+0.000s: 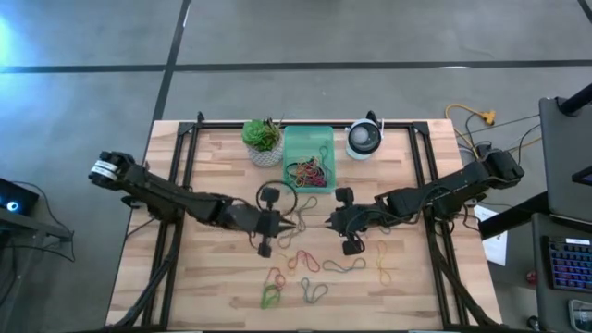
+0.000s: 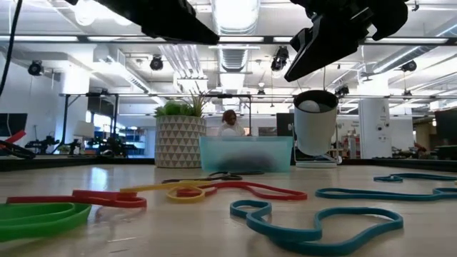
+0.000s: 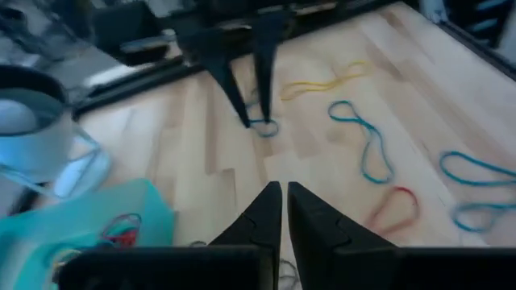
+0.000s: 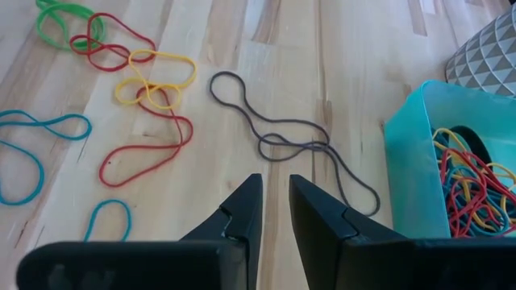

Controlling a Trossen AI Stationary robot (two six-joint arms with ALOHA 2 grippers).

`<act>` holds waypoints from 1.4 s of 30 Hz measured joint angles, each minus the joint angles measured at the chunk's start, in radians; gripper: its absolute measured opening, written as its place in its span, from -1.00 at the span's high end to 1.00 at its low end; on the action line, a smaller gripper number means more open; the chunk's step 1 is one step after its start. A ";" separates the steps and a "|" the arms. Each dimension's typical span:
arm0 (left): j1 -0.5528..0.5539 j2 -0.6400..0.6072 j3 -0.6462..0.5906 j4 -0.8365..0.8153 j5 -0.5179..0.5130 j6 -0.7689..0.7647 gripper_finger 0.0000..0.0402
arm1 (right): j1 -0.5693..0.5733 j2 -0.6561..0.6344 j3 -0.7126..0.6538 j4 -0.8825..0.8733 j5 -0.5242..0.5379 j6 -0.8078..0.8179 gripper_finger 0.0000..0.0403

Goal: Pick and place rubber bands into bin
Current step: Put the yellow rubber band into the green bin

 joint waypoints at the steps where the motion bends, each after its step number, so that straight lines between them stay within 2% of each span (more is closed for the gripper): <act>1: 0.007 -0.005 0.000 -0.013 0.046 -0.001 0.96 | 0.000 0.000 0.000 -0.001 0.000 0.000 0.71; 5: 0.017 0.002 0.000 -0.103 0.261 -0.025 0.96 | 0.000 0.000 0.000 -0.001 0.000 0.000 0.71; 7: 0.014 0.033 -0.001 -0.139 0.309 -0.028 0.96 | 0.000 0.000 0.000 -0.002 0.000 -0.002 0.71; 18: -0.006 0.280 0.048 -0.140 0.313 -0.053 0.94 | 0.000 0.001 0.000 0.000 0.001 0.003 0.71; 24: -0.006 0.369 0.107 -0.156 0.317 -0.050 0.72 | 0.000 0.001 0.000 0.000 0.000 0.003 0.71; 33: -0.006 0.380 0.114 -0.162 0.336 -0.083 0.38 | 0.000 0.001 0.000 -0.012 0.000 0.005 0.71; 42: -0.006 0.410 0.116 -0.169 0.392 -0.109 0.26 | 0.000 0.001 -0.001 -0.013 0.001 0.019 0.71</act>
